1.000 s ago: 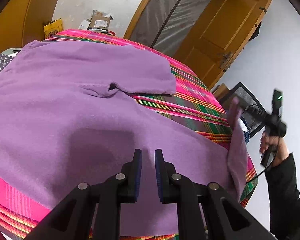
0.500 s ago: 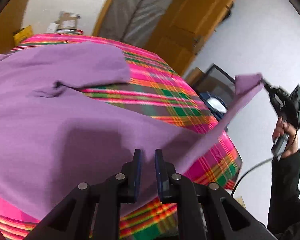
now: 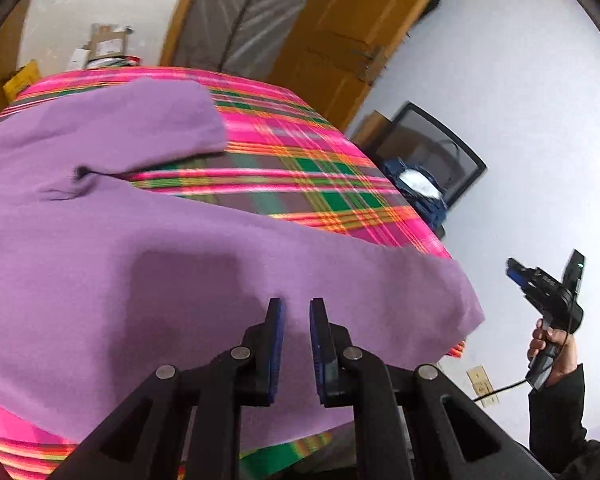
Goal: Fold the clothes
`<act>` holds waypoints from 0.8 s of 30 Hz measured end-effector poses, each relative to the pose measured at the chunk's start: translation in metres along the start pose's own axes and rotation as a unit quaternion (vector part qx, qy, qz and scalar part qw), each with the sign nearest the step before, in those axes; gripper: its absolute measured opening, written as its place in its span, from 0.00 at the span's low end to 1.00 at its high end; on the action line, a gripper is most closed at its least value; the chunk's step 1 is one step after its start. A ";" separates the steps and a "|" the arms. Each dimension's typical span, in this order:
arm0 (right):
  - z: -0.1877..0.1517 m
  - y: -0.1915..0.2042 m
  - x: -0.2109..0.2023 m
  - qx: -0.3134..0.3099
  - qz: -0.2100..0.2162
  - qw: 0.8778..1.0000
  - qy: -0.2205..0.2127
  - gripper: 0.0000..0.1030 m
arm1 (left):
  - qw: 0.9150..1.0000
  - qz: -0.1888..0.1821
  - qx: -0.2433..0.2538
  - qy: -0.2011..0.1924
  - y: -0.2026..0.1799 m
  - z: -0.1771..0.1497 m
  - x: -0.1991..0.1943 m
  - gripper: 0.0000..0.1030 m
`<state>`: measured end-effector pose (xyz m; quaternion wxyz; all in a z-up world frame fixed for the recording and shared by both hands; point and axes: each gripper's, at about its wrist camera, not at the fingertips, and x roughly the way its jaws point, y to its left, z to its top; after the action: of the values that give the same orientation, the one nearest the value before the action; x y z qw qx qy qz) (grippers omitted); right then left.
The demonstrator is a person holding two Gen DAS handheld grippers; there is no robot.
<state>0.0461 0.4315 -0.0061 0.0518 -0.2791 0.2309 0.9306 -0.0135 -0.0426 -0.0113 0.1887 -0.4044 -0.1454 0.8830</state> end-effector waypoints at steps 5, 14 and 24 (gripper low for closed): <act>0.000 0.081 0.045 -0.105 0.096 0.989 0.049 0.39 | 0.995 0.059 -0.062 -0.043 0.050 -0.002 -0.033 0.13; -0.044 0.198 0.126 -0.237 0.215 0.930 0.183 0.39 | 0.943 0.223 -0.220 -0.109 0.172 -0.037 -0.117 0.13; -0.064 0.245 0.159 -0.268 0.252 0.900 0.233 0.39 | 0.858 0.295 -0.378 -0.184 0.279 -0.069 -0.184 0.21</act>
<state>-0.1105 0.1799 -0.0414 -0.3169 -0.4237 0.0405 0.8476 0.0901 -0.3653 -0.0480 -0.2779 -0.2987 -0.3739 0.8329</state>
